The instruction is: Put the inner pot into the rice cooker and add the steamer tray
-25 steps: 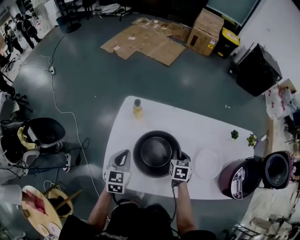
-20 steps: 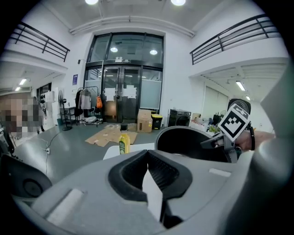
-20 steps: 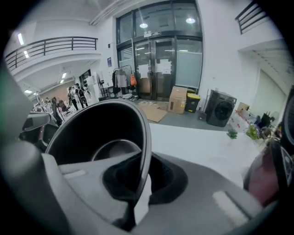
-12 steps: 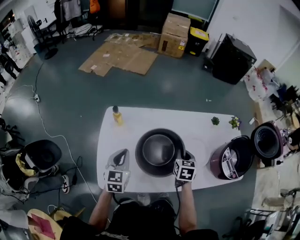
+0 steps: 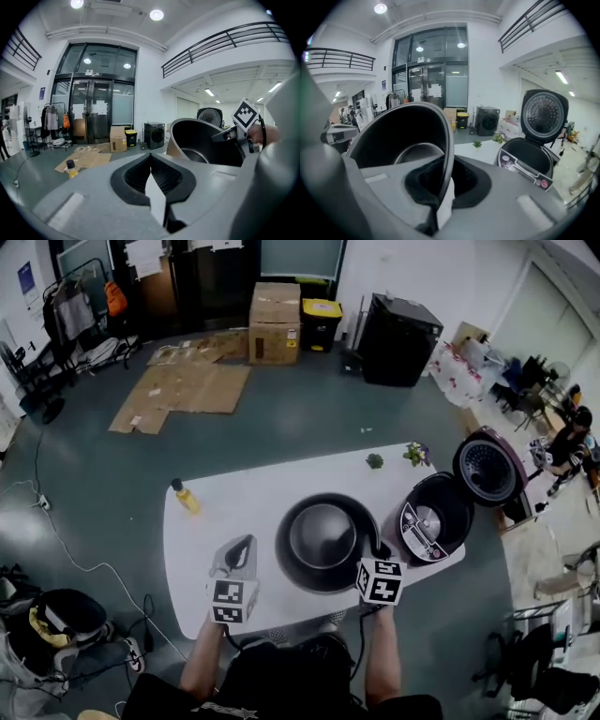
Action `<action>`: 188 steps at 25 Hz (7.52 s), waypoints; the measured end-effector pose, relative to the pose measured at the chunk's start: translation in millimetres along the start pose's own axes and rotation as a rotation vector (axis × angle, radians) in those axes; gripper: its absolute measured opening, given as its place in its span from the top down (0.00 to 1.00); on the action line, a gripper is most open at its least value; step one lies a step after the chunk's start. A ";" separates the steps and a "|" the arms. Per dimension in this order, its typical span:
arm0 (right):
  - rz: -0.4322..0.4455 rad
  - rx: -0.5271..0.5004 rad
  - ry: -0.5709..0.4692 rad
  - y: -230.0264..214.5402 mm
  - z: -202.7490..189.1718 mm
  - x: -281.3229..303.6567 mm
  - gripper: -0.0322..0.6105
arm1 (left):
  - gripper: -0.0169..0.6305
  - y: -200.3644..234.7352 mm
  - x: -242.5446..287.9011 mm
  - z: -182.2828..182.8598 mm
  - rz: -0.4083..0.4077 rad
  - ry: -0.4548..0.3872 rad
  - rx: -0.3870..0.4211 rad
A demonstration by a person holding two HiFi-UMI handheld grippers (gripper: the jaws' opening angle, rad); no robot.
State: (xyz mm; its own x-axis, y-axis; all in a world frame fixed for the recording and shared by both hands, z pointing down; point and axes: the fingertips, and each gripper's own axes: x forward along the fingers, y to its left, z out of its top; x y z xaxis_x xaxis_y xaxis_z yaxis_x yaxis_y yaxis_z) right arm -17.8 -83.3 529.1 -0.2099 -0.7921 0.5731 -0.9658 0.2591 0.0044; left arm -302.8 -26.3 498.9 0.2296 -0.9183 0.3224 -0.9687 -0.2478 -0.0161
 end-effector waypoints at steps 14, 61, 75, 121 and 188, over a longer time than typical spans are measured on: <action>-0.205 0.158 -0.143 -184.8 23.5 -66.6 0.93 | 0.96 -144.1 96.3 60.7 -0.203 -0.073 0.089; -0.336 0.478 0.083 -435.2 -60.4 36.7 0.92 | 0.96 -300.6 274.6 47.7 -0.301 0.098 0.109; -0.344 0.454 0.235 -443.7 -86.8 66.1 0.90 | 0.96 -309.1 287.0 40.8 -0.284 0.140 0.104; -0.352 0.413 0.276 -436.4 -86.3 63.1 0.83 | 0.96 -297.3 232.8 29.7 -0.205 0.134 0.075; -0.135 0.207 -0.189 -81.9 -75.2 -105.0 0.94 | 0.96 -214.7 70.7 8.5 -0.391 0.020 0.137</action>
State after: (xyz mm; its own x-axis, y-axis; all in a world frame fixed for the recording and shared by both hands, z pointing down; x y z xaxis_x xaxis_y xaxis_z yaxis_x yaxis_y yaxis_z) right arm 94.7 20.2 530.2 -0.0830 -0.9053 0.4165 -0.9933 0.0415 -0.1078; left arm -77.8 -40.6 517.1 0.5748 -0.7407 0.3477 -0.7868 -0.6170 -0.0138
